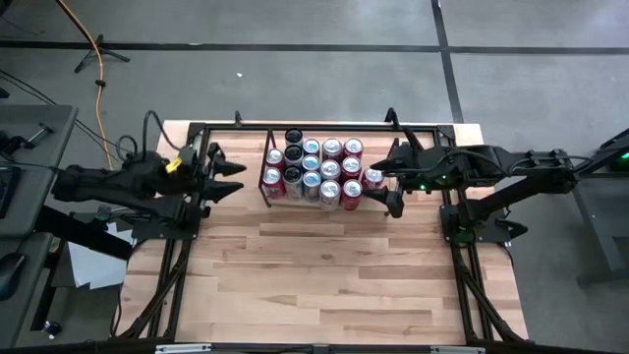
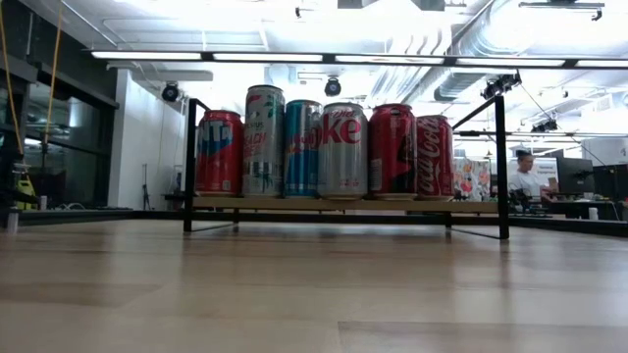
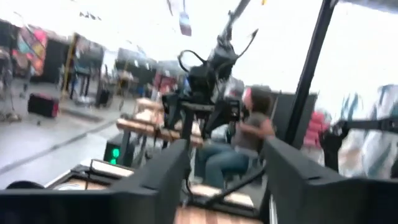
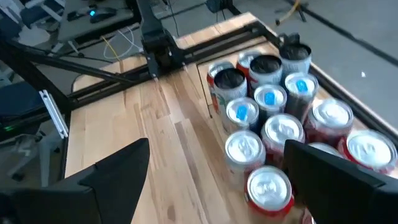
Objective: Place canned beverage on shelf
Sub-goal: Return to Home Position
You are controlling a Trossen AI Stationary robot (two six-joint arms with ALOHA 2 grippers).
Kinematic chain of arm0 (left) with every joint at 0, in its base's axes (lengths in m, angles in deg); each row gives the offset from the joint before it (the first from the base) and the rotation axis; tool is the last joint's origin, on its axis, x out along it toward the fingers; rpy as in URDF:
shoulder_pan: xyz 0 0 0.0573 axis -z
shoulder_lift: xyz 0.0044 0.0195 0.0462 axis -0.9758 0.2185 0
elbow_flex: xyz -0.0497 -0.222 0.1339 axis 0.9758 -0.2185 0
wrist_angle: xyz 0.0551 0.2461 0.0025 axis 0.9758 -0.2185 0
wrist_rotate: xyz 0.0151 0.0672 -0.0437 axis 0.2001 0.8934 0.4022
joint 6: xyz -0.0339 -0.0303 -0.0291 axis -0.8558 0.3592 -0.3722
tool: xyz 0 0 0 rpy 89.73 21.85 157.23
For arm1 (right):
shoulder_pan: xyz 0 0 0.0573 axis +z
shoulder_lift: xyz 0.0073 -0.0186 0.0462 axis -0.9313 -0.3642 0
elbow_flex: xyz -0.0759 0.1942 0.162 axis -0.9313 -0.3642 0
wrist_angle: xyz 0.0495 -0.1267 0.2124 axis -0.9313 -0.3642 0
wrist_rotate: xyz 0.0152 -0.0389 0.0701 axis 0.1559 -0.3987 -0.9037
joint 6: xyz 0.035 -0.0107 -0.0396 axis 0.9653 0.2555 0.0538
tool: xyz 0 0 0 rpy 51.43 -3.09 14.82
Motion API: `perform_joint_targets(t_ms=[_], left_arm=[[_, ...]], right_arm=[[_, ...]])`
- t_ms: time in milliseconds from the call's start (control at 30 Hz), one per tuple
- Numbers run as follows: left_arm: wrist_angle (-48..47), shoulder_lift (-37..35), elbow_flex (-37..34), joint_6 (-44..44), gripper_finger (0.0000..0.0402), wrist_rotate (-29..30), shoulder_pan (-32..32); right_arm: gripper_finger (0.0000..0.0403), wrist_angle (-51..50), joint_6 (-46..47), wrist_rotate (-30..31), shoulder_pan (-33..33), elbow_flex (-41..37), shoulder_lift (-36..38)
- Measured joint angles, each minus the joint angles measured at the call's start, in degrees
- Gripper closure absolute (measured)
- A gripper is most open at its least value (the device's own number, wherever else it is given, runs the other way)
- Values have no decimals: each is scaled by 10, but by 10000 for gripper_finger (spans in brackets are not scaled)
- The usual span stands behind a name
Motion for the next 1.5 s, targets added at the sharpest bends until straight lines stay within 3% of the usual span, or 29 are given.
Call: perform_joint_targets(t_ms=[167, 233, 467, 633, 767, 867, 1033, 1133, 1167, 1300, 1500], left_arm=[[136, -100, -158, -7, 356, 24, 0], [183, -136, -213, -11, 389, 25, 0], [229, -247, -342, -46, 397, 65, 0], [150, -292, -345, -48, 399, 67, 0], [149, -300, -345, -48, 398, 67, 0], [143, -300, -345, -49, 394, 71, 0], [131, -300, -345, -51, 394, 72, 0], [123, -299, -345, -52, 394, 72, 0], [124, -299, -345, -52, 394, 72, 0], [117, -299, -345, -52, 394, 72, 0], [116, -300, -345, -52, 394, 72, 0]], right_arm=[[45, -55, 62, 18, -2, 0, 0], [45, -76, 104, 37, -2, 0, 0], [45, -107, 155, 34, -2, 0, 0], [53, -182, 162, 25, 1, 0, 0], [89, -269, 168, 16, 16, 0, 0], [144, -307, 151, 17, 40, -16, 17], [287, -245, 160, 2, 89, -161, 135], [376, -149, 178, -2, 117, -267, 239], [389, -105, 164, -1, 122, -300, 273], [380, 67, 79, 24, 102, -414, 388], [398, 136, 38, -28, 33, -553, 514]])
